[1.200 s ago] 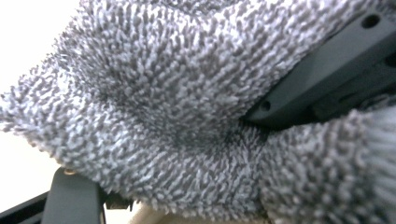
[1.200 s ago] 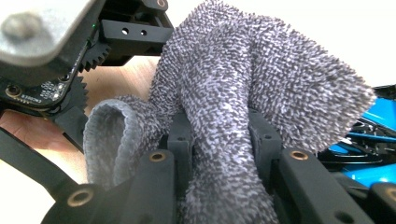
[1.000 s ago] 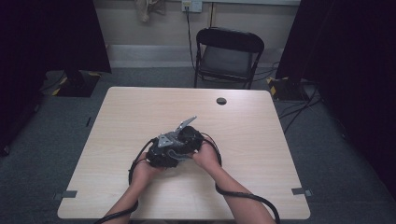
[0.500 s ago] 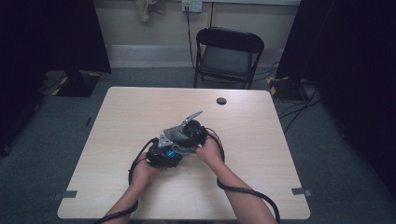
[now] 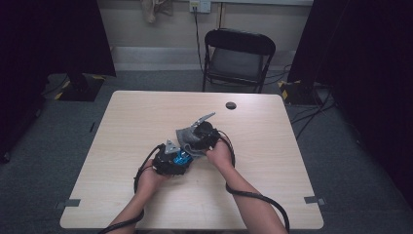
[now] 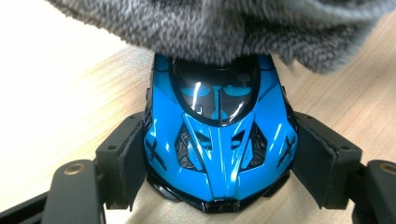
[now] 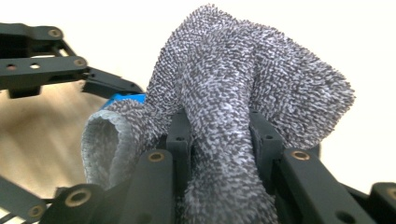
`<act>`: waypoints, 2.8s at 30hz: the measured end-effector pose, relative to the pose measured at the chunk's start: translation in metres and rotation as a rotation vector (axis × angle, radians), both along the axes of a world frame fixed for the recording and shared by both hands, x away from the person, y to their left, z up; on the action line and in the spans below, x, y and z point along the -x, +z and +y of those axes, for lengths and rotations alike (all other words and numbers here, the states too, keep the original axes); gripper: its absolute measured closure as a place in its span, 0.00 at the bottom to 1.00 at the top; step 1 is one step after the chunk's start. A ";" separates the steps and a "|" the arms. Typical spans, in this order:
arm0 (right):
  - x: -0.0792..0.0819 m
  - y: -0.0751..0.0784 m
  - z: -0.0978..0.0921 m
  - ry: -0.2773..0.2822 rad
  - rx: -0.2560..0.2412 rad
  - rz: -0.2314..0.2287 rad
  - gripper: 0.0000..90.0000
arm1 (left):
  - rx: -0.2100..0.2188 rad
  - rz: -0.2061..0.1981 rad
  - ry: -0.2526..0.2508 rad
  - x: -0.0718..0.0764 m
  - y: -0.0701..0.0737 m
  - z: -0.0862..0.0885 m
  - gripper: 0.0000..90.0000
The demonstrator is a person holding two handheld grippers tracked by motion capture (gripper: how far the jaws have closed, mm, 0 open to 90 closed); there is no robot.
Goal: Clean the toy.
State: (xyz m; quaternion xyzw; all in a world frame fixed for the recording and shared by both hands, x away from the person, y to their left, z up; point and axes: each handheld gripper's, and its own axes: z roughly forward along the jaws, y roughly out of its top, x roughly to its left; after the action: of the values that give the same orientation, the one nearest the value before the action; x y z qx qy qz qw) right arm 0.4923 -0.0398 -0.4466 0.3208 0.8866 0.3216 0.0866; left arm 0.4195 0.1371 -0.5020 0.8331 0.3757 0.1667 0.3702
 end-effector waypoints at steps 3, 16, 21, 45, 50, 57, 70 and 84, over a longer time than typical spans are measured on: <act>-0.003 -0.001 -0.005 -0.020 -0.008 0.002 0.75 | 0.000 0.000 0.000 0.000 0.000 0.000 0.28; -0.012 -0.005 -0.016 -0.046 -0.031 0.001 0.75 | 0.000 0.000 0.000 0.000 0.000 0.000 0.28; -0.012 -0.005 -0.016 -0.049 -0.018 -0.010 0.75 | 0.000 0.000 0.000 0.000 0.000 0.000 0.28; -0.022 -0.003 -0.019 -0.059 -0.003 0.003 0.75 | 0.000 0.000 0.000 0.000 0.000 0.000 0.28; -0.026 -0.001 -0.021 -0.073 -0.008 0.008 0.75 | 0.003 0.002 0.001 0.000 0.000 0.000 0.28; -0.027 -0.001 -0.022 -0.078 -0.006 -0.003 0.75 | 0.003 0.002 0.001 0.000 0.000 0.000 0.28; -0.038 -0.001 -0.032 -0.111 -0.005 -0.002 0.75 | 0.003 0.001 0.003 0.000 0.000 0.000 0.28; -0.039 0.005 -0.049 -0.171 0.021 -0.054 0.75 | 0.006 0.002 0.005 0.001 0.000 0.000 0.28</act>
State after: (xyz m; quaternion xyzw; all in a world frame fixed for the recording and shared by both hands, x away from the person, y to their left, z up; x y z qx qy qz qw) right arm 0.5318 -0.0892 -0.4412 0.3856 0.8566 0.3124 0.1411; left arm 0.4190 0.1368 -0.5022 0.8311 0.3785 0.1658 0.3721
